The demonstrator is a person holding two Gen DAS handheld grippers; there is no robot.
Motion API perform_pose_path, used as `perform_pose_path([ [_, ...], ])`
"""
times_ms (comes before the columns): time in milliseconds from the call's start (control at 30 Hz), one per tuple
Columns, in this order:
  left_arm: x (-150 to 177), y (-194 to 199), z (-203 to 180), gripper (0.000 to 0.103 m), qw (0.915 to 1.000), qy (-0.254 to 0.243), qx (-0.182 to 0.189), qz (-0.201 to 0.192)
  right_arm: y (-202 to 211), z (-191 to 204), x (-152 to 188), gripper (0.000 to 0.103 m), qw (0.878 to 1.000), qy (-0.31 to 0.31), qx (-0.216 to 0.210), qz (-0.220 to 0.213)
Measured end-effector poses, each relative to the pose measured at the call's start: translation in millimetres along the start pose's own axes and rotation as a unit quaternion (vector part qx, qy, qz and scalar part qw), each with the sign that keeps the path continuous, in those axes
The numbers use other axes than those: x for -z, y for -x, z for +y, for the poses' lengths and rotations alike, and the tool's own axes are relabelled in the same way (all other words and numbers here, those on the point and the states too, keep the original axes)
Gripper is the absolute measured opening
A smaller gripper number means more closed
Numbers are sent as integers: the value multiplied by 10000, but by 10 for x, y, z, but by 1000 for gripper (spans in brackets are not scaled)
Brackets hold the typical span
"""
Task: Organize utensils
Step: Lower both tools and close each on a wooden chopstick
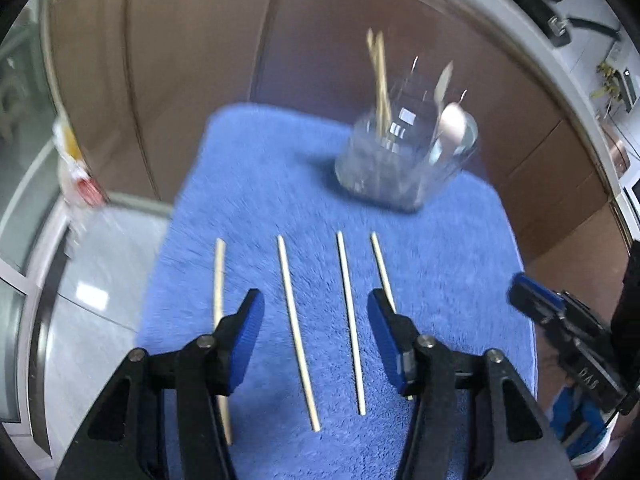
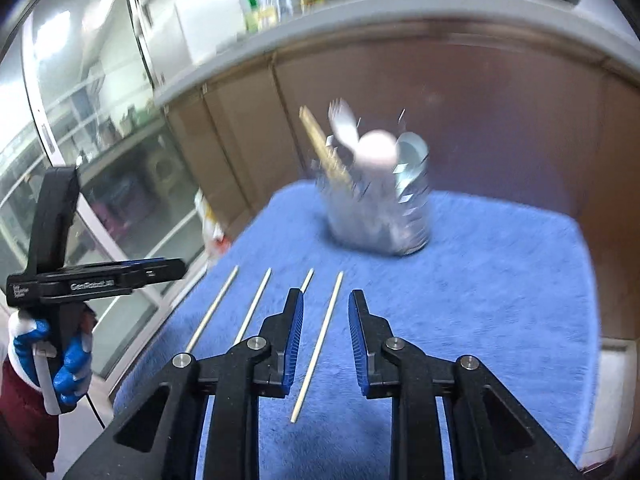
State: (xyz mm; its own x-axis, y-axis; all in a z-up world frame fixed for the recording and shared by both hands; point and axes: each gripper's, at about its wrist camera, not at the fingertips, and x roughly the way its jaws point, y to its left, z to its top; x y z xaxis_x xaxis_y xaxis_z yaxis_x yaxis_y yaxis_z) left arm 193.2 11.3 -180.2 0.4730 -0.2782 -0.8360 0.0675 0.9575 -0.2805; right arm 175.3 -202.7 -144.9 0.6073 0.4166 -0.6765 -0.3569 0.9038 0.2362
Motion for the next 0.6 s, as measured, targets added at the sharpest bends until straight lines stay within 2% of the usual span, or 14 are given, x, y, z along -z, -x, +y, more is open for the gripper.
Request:
perform_pose_path([
  [133,-100,-439,55,42,9987,75,-127,495,-531,0,-105,22,9978,-10,-105,658],
  [200,-125,-590,64,37,9977,55,-157,658,-723,-11,-131,22,9961,-21,-105,878],
  [333,-218,-808,95,34,9959,52,-194,886,-1116,-39,-186,22,9914,-42,-31,1309],
  [600,-267,-1049,183,22,9921,94,-128,1242,-1632,78,-259,22,9802,161,298,1952],
])
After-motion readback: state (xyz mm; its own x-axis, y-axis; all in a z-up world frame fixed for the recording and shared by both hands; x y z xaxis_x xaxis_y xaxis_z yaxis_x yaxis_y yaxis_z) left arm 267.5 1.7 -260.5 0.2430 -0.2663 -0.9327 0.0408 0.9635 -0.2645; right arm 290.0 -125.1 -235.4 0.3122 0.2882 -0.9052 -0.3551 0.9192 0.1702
